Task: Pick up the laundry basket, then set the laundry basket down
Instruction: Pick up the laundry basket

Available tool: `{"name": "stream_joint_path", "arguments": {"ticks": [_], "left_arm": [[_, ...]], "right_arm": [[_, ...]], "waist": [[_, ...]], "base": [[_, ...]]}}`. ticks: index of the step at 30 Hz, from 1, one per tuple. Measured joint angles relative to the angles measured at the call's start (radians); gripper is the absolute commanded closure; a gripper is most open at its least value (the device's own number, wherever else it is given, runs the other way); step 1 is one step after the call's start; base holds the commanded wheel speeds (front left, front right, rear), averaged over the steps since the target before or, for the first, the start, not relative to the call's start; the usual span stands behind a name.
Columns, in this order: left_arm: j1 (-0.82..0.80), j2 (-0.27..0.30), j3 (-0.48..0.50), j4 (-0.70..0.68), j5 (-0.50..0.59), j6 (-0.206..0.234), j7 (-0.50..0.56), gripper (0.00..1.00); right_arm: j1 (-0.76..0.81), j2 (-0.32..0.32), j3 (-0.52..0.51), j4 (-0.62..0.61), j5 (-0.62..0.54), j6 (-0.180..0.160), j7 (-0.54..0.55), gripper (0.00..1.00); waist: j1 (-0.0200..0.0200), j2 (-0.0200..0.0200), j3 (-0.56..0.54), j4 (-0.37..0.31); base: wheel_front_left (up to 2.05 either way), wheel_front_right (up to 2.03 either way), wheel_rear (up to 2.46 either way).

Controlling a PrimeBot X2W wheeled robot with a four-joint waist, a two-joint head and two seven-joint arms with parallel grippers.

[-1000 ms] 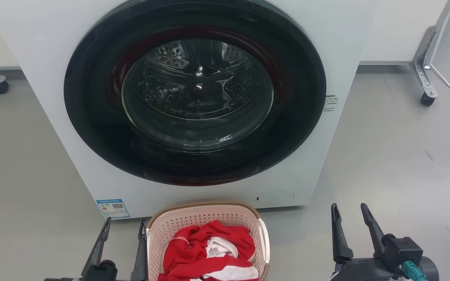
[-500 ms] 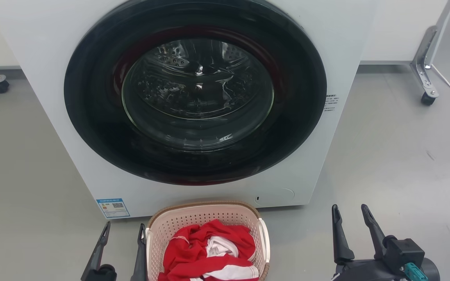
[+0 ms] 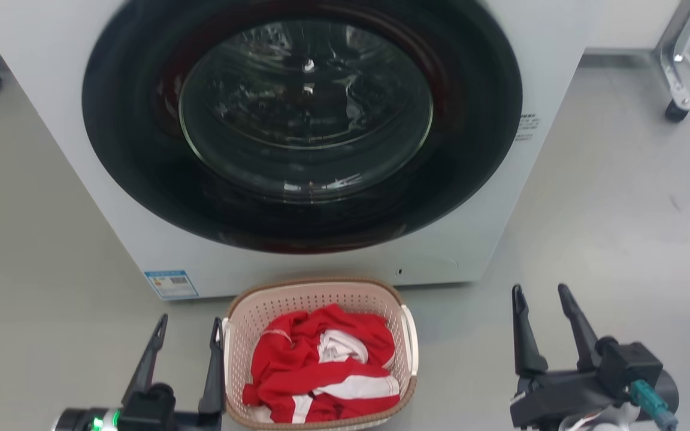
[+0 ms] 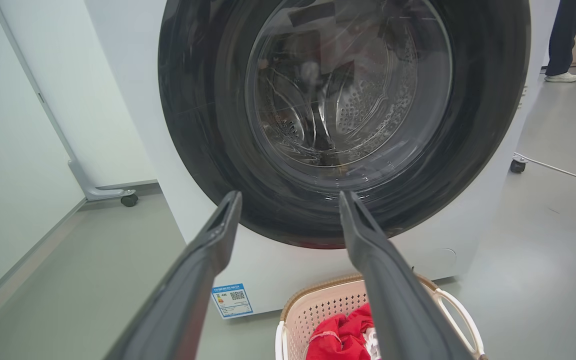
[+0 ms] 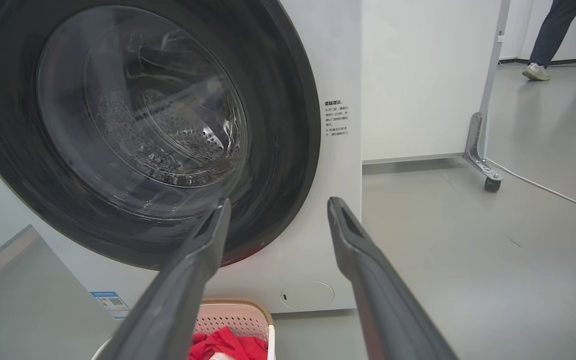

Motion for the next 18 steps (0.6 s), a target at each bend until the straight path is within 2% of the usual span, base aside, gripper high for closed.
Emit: {"name": "stream_joint_path", "arguments": {"ticks": [18], "left_arm": [[-0.22,-0.018,-0.006,0.162,-0.001,-0.025,-0.003,0.0]], "right_arm": [[-0.202,-0.023,-0.038,0.102,-0.015,0.026,-0.001,0.0]], "waist": [[0.0002,0.0001,0.233,0.021]], "base": [[0.0,0.0,0.0]]}}
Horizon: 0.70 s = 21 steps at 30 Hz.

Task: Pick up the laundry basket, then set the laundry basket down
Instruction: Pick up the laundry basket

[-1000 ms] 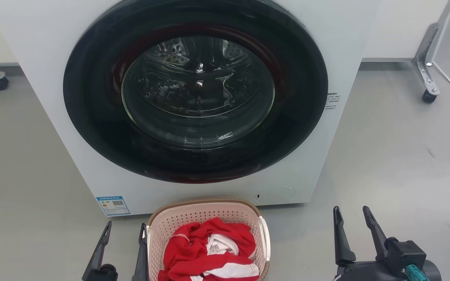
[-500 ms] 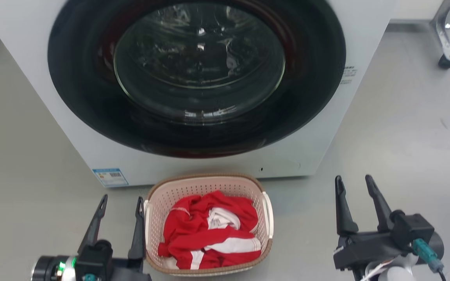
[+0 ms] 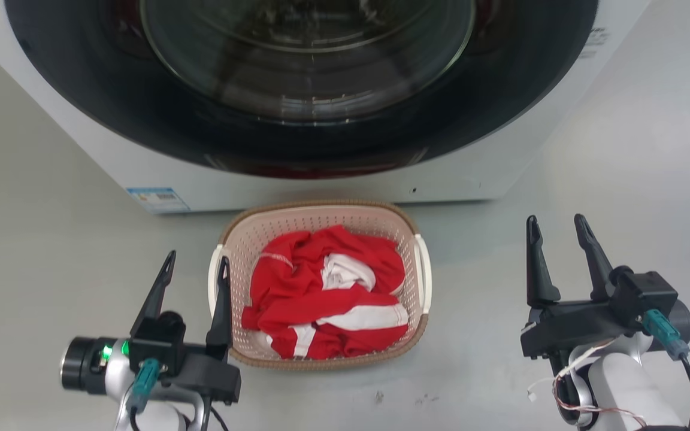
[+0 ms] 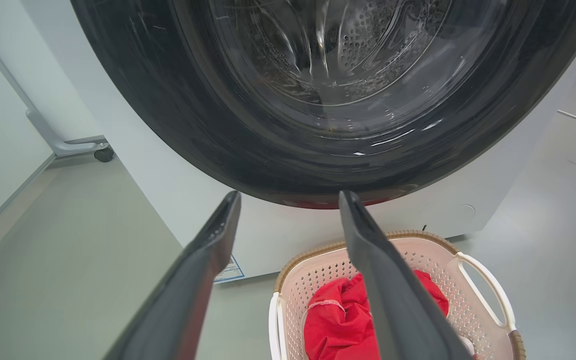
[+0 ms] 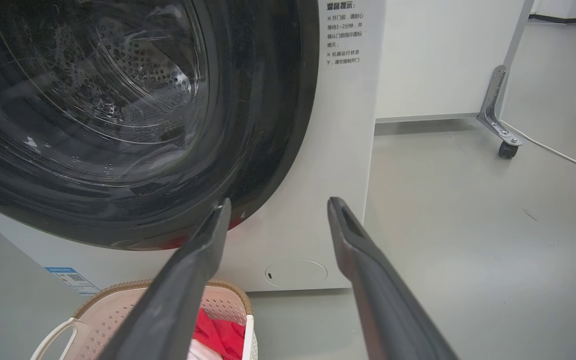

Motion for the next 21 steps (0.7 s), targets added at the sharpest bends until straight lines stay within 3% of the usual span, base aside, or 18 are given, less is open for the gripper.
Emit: {"name": "stream_joint_path", "arguments": {"ticks": [21], "left_arm": [[-0.322,-0.036,-0.022,0.286,-0.009,-0.018,0.002,0.0]], "right_arm": [[-0.248,-0.017,-0.017,0.186,-0.015,0.0,-0.001,0.0]], "waist": [[0.0,0.0001,0.313,0.05]], "base": [[0.0,0.0,0.0]]}}
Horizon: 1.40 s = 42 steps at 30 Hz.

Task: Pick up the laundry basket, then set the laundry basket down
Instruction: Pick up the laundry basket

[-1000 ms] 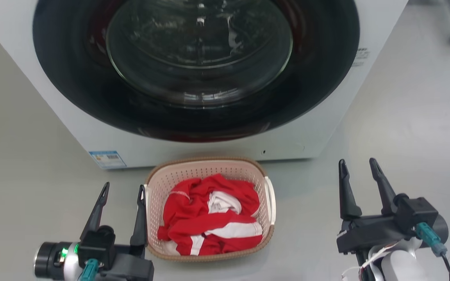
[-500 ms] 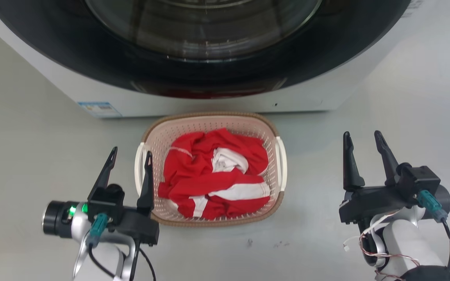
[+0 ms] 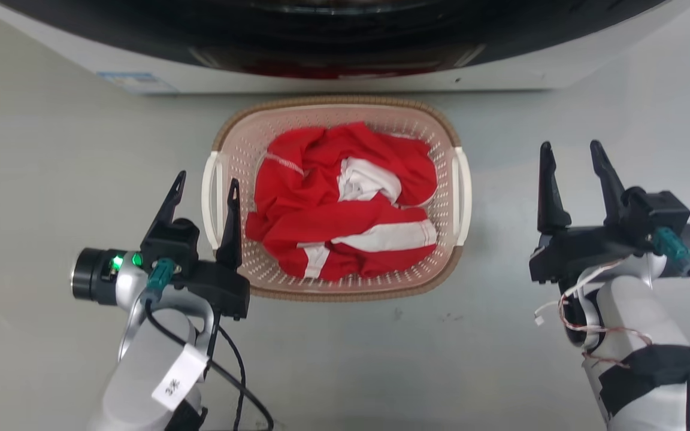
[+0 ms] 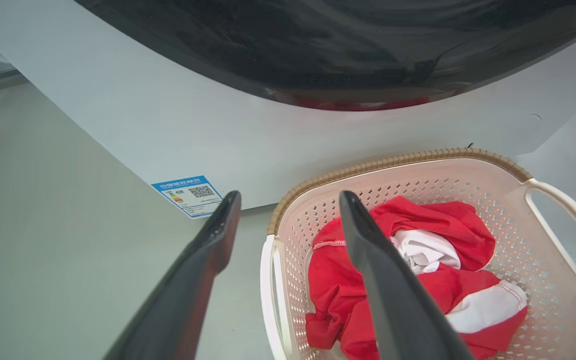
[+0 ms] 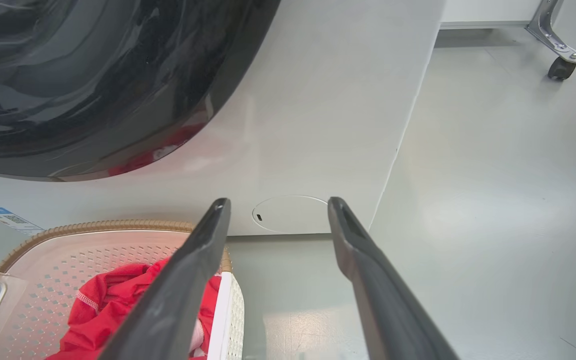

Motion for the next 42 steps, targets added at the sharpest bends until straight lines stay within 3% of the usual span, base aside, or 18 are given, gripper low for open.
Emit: {"name": "stream_joint_path", "arguments": {"ticks": [19,39,41,42], "left_arm": [[-0.221,-0.023,-0.011,0.204,-0.034,0.0,0.003,0.0],[-0.311,-0.027,-0.035,0.359,-0.129,-0.015,0.002,0.0],[-0.322,-0.028,-0.05,0.365,-0.143,-0.019,0.002,0.17],[-0.327,-0.028,-0.055,0.368,-0.15,-0.019,0.002,0.32]], "right_arm": [[-0.172,-0.006,0.045,0.123,-0.026,0.026,0.002,0.0],[-0.236,0.009,0.107,0.239,-0.03,0.041,-0.003,0.0],[-0.242,0.01,0.109,0.245,-0.03,0.041,-0.003,0.01],[-0.244,0.01,0.11,0.248,-0.03,0.041,-0.003,0.04]], "waist": [[-0.0001,0.0,0.276,0.059],[-0.0001,-0.0001,0.343,0.078],[-0.0002,-0.0002,0.344,0.077],[-0.0002,-0.0002,0.344,0.076]], "base": [[0.0,0.0,0.0],[0.0,0.0,0.0],[0.0,0.0,0.0],[0.0,0.0,0.0]]}}
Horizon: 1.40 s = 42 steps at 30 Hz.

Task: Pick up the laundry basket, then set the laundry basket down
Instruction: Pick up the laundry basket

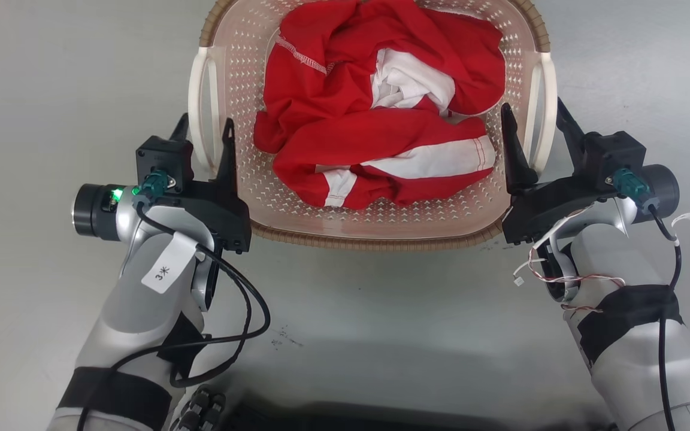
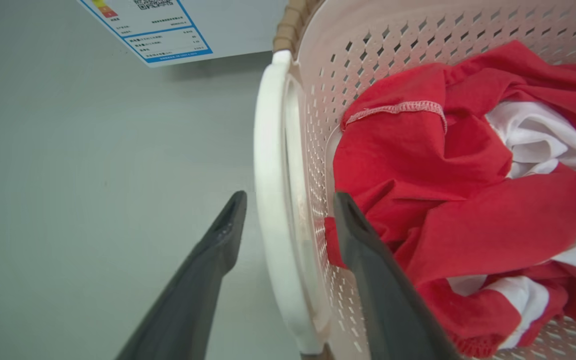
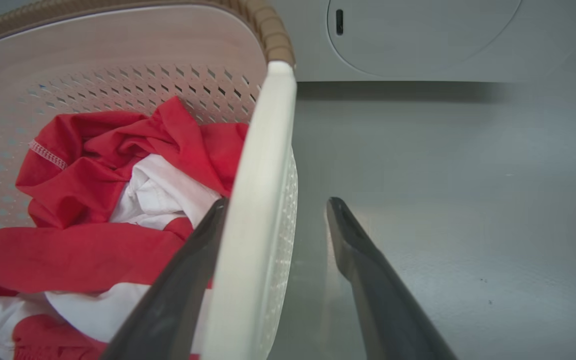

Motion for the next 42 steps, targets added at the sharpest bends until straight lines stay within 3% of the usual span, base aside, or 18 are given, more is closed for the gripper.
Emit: {"name": "stream_joint_path", "arguments": {"ticks": [1,3,4,5,6,7,24,42], "left_arm": [[-0.002,0.0,-0.004,0.005,-0.006,-0.003,0.0,0.48],[-0.009,0.0,-0.015,0.014,-0.022,-0.008,0.0,0.62],[-0.013,0.002,-0.021,0.017,-0.035,-0.008,0.0,0.72],[-0.014,0.002,-0.028,0.02,-0.044,-0.009,0.0,0.93],[-0.014,0.001,-0.033,0.022,-0.052,-0.013,0.0,1.0],[-0.014,-0.001,-0.038,0.025,-0.059,-0.017,0.0,1.0],[-0.02,-0.009,-0.119,0.079,-0.135,-0.017,-0.003,1.0],[0.035,-0.008,-0.169,0.187,-0.186,-0.017,-0.003,1.0]], "right_arm": [[-0.002,0.0,0.002,0.005,0.001,0.0,0.0,0.16],[-0.01,0.0,0.003,0.014,0.003,0.0,0.0,0.36],[-0.014,0.003,0.005,0.016,0.005,0.0,0.0,0.59],[-0.018,0.006,0.007,0.019,0.006,0.0,0.0,0.71],[-0.019,0.009,0.007,0.023,0.007,-0.001,0.0,0.87],[-0.021,0.012,0.006,0.026,0.013,-0.006,0.0,1.0],[-0.033,0.01,0.016,0.099,0.07,-0.016,0.0,1.0],[0.059,0.012,0.16,0.174,0.266,-0.042,0.001,1.0]], "waist": [[0.0,0.0,0.001,-0.001],[0.0,0.0,0.002,-0.002],[0.0,0.0001,0.002,-0.003],[0.0001,0.0,0.002,-0.004],[0.0,0.0,0.002,-0.005],[0.0,0.0,0.002,-0.005],[0.0,0.0,-0.045,-0.014],[-0.0001,0.0,-0.242,-0.031]], "base": [[0.0,0.0,0.0],[0.0,0.0,0.0],[0.0,0.0,0.0],[0.0,0.0,0.0],[0.0,0.0,0.0],[0.0,0.0,0.0],[0.0,0.0,0.0],[0.0,0.0,0.0]]}}
